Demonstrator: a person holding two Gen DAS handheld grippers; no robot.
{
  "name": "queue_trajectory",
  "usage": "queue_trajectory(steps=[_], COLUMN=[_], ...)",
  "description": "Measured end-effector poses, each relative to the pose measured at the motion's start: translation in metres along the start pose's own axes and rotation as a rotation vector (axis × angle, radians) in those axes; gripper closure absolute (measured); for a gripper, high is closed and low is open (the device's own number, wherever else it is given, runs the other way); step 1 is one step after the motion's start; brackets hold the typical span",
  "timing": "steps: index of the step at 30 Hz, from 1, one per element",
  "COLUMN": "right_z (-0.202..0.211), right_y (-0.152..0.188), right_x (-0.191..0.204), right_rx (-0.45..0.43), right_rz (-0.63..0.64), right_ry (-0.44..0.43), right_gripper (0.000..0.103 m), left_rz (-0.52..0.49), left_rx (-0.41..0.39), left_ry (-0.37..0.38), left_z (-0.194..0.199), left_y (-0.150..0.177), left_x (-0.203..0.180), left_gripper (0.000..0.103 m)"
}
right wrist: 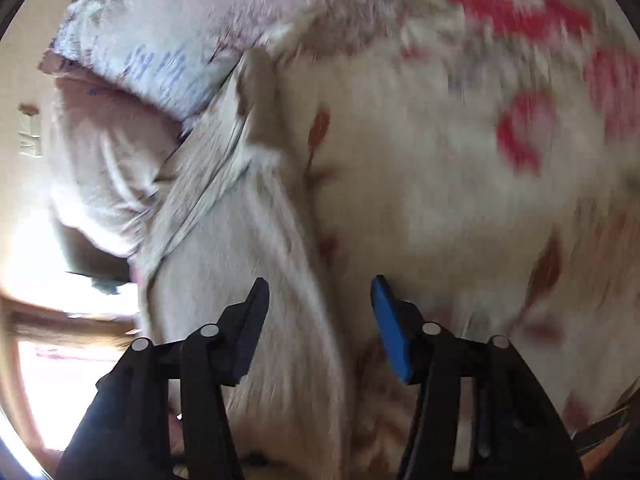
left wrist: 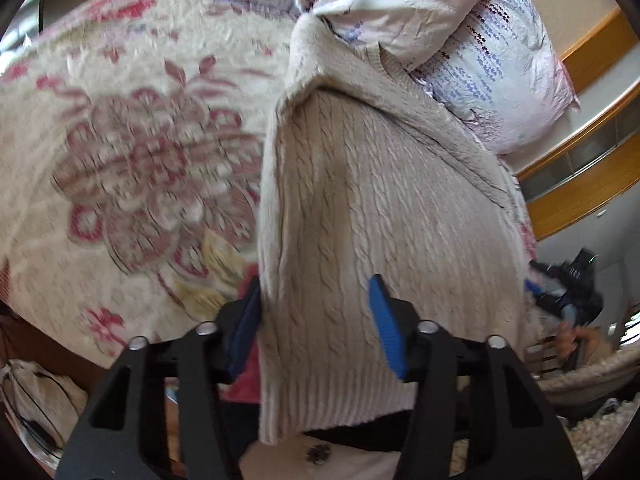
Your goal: Fold small clothes
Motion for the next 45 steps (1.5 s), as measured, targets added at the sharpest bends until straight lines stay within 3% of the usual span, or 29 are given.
queue_trajectory(steps=[2,5,8,9,10,11,13,15,18,21,22,23,24,25,26,28,31,35,38,39,40,41,42,44,45], right_z=[-0.002,-0.006,-0.013,-0.015,-0.019,-0.020,-0.018,-0.015,-0.012,-0.018,-0.025,-0.031,-0.041,-0.051,-0.056,-0.052,-0.042,-0.035,-0.035,-0.034,-0.034,-0.035,-0.036,-0.032,-0.030], right_y=[0.030,0.071,0.093,0.099,0.099,0.096,0.077,0.046,-0.023,-0.095,-0.121,-0.140,-0.151,-0.159,-0.158,-0.148,-0.131,-0.127,-0.124,-0.123,-0.122,-0.122,-0.122,-0.119,-0.118], right_x=[-0.004,-0.003,0.000,0.001,0.006,0.010,0.027,0.052,0.099,0.137,0.143,0.142,0.141,0.136,0.131,0.119,0.107,0.082,0.079,0.078,0.078,0.078,0.079,0.076,0.074], right_rx=[0.100,0.244,0.344,0.366,0.382,0.376,0.308,0.229,0.066,-0.148,-0.225,-0.248,-0.258,-0.259,-0.253,-0.239,-0.250,-0.223,-0.216,-0.212,-0.207,-0.205,-0.201,-0.200,-0.202], right_rz=[-0.013,-0.003,0.029,0.046,0.070,0.083,0.107,0.161,0.284,0.307,0.269,0.235,0.198,0.145,0.102,0.072,0.132,0.083,0.083,0.084,0.085,0.088,0.090,0.086,0.083], right_ry=[-0.097,-0.170,-0.172,-0.166,-0.171,-0.185,-0.257,-0.309,-0.343,-0.332,-0.265,-0.233,-0.201,-0.127,-0.088,-0.121,-0.033,-0.020,-0.018,-0.023,-0.026,-0.026,-0.029,-0.031,-0.032], right_gripper=[0.052,0.057,0.072,0.085,0.092,0.094,0.094,0.094,0.094,0.094,0.088,0.082,0.054,0.029,0.029,0.027,0.025,0.025,0.025,0.025,0.025,0.025,0.025,0.025,0.025], left_rz=[0.030,0.064,0.056,0.052,0.048,0.042,0.038,0.024,-0.040,-0.081,-0.084,-0.074,-0.043,0.007,0.044,0.100,0.142,0.184,0.143,0.127,0.130,0.153,0.179,0.201,0.213], left_rx=[0.009,0.048,0.086,0.100,0.115,0.130,0.131,0.084,-0.040,-0.174,-0.195,-0.199,-0.190,-0.173,-0.162,-0.156,-0.139,-0.064,-0.006,-0.043,-0.040,-0.031,-0.018,-0.030,-0.035], left_ry=[0.024,0.051,0.054,0.059,0.067,0.073,0.109,0.150,0.172,0.174,0.163,0.157,0.151,0.127,0.098,0.110,0.130,0.202,0.148,0.148,0.155,0.169,0.185,0.192,0.233], left_z=[0.002,0.001,0.002,0.001,0.000,-0.001,0.001,0.006,0.013,0.009,0.001,-0.008,-0.018,-0.029,-0.034,-0.036,-0.037,-0.065,-0.092,-0.091,-0.095,-0.101,-0.106,-0.107,-0.105], left_y=[0.004,0.008,0.011,0.011,0.012,0.011,0.002,-0.021,-0.086,-0.163,-0.189,-0.208,-0.227,-0.240,-0.250,-0.255,-0.243,-0.232,-0.229,-0.228,-0.229,-0.230,-0.230,-0.230,-0.231], left_x=[0.002,0.005,0.005,0.005,0.004,0.003,0.001,-0.002,-0.009,-0.023,-0.027,-0.029,-0.027,-0.022,-0.020,-0.006,0.022,0.031,0.022,0.020,0.017,0.015,0.013,0.004,-0.003], left_gripper=[0.063,0.074,0.080,0.082,0.088,0.096,0.096,0.097,0.097,0.096,0.091,0.085,0.082,0.068,0.055,0.047,0.039,0.039,0.039,0.039,0.044,0.066,0.080,0.087,0.087])
Point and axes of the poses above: each gripper's, at about its wrist camera, not at the fingertips, and z roughly against the way its jaws point, x to its left, y to its underside, the point moved 2 cm from there along -z, roughly the way its jaws point, and after that the axes turned 1 degree about -y, right-handed, at the moved point
